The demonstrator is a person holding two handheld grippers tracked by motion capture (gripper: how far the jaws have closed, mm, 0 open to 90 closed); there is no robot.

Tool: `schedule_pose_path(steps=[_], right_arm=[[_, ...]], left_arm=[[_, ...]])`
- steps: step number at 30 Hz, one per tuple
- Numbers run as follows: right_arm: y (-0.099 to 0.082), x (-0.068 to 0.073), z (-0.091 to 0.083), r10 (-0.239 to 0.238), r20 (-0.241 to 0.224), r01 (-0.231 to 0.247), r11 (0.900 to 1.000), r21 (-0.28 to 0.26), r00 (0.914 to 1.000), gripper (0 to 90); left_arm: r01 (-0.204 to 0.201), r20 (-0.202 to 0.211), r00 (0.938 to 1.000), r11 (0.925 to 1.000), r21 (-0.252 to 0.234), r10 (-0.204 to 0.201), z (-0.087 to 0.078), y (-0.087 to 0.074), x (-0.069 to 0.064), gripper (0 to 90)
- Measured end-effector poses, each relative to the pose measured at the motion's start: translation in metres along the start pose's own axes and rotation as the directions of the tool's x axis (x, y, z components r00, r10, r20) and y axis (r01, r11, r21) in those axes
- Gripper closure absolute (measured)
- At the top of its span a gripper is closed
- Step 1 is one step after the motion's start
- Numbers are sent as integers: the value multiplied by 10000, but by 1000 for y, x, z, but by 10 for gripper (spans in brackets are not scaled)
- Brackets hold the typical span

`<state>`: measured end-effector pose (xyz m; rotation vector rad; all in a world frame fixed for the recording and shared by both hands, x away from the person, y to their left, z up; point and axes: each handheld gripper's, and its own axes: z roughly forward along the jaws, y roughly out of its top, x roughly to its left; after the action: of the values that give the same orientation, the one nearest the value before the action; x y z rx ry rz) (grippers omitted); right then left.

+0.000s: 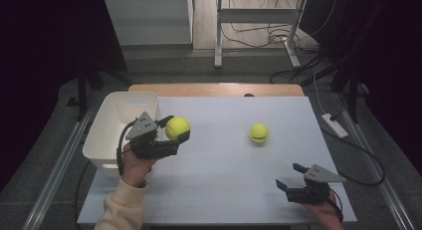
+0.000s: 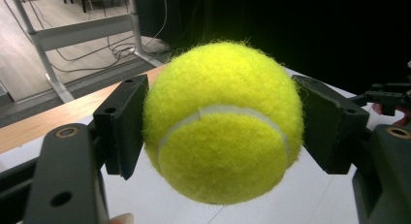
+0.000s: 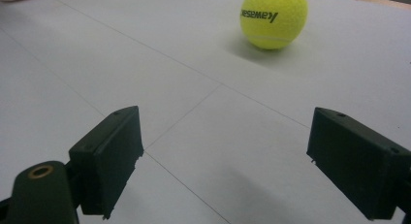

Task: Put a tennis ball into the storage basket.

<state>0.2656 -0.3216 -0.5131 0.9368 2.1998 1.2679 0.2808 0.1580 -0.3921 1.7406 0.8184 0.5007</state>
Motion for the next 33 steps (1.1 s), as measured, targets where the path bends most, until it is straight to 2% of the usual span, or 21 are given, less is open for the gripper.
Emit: schedule_pose_path(steps=[6, 10, 17, 24, 33], right_arm=[[0, 0, 0, 61, 34, -61, 10000, -9, 10000, 124], [1, 0, -1, 61, 6, -61, 10000, -67, 10000, 124], [1, 2, -2, 3, -20, -3, 9999, -138, 10000, 124], [2, 1, -1, 9, -21, -9, 9999, -110, 10000, 124], [2, 1, -2, 11, -19, -11, 9999, -162, 10000, 124]], left_arm=[[200, -156, 9997, 9998, -52, -201, -3, 0, 4, 267], [227, -350, 9991, 9997, -54, -229, -4, 1, 4, 267], [318, -815, 9962, 9995, 55, -313, -7, 3, 13, 267], [278, -991, 9948, 9993, 230, -254, -6, 6, 21, 267], [594, -1206, 9910, 9982, 22, -587, -11, 9, 33, 267]])
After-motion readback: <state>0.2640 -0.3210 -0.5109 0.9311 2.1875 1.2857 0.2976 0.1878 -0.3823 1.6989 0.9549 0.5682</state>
